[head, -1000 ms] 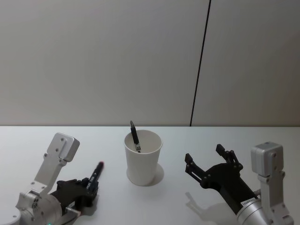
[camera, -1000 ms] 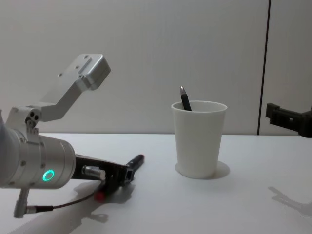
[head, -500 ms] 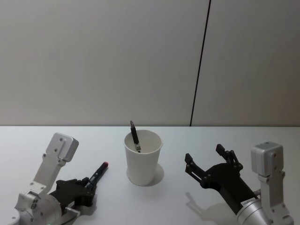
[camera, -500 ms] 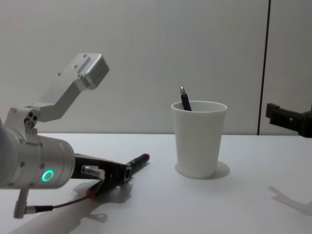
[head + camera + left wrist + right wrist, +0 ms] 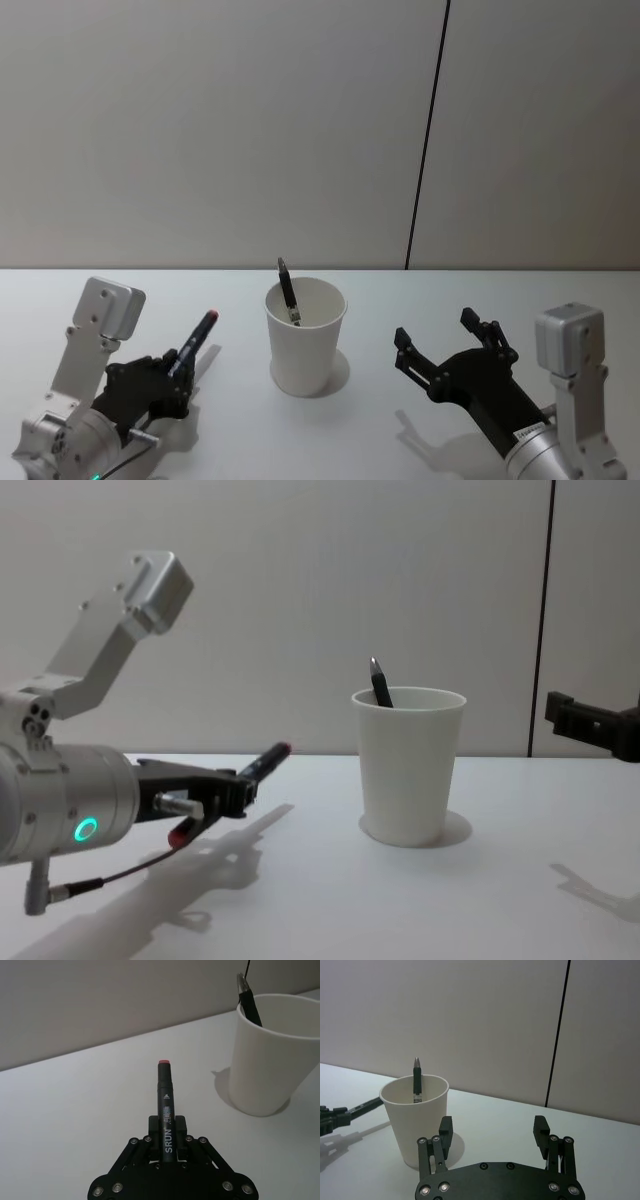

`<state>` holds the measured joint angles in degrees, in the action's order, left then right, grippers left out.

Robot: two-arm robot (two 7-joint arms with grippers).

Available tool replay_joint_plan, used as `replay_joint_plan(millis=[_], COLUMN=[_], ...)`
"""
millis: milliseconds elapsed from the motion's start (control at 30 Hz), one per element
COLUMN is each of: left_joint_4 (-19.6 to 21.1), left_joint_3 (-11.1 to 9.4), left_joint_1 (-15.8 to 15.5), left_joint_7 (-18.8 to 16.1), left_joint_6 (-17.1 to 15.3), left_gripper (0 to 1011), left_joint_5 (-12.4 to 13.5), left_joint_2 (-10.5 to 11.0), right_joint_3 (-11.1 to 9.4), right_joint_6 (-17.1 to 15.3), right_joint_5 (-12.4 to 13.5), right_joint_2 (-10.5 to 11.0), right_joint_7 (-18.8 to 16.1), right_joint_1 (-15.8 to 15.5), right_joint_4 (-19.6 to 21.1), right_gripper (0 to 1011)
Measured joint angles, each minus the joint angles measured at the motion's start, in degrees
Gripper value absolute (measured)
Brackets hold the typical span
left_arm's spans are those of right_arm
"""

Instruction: Place the pen into the pen holder.

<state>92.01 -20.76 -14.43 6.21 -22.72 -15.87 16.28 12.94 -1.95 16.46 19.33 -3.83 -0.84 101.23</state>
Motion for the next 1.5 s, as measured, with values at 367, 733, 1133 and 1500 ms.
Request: replay_joint_plan(millis=[367,733,1133,1500], left_joint_4=[0.99,1.35,-0.58,-3.51], left_joint_3=[1.41,2.66,2.98,2.11], left_joint_1=[1.91,3.22,2.51,0.39], left_joint_7=[-1.0,-0.48,5.13,13.35], left_joint_6=[8.62,19.86,31.8,39.01], left_gripper=[182,182,182,182], left_joint_5=[1.7,2.98,1.4,-2.89], left_joint_2=[-0.31,-0.59,-0.93,-1.22], right_joint_3=[0.0,0.0,0.0,0.0], right_joint_6=[0.0,0.0,0.0,0.0], right_joint_5=[0.0,0.0,0.0,0.0], right_joint_2=[0.0,0.0,0.0,0.0], right_joint_7=[0.0,0.0,0.0,0.0], right_joint_1=[0.0,0.0,0.0,0.0], right_joint_4=[0.0,0.0,0.0,0.0], right_gripper=[1001,1001,1001,1001])
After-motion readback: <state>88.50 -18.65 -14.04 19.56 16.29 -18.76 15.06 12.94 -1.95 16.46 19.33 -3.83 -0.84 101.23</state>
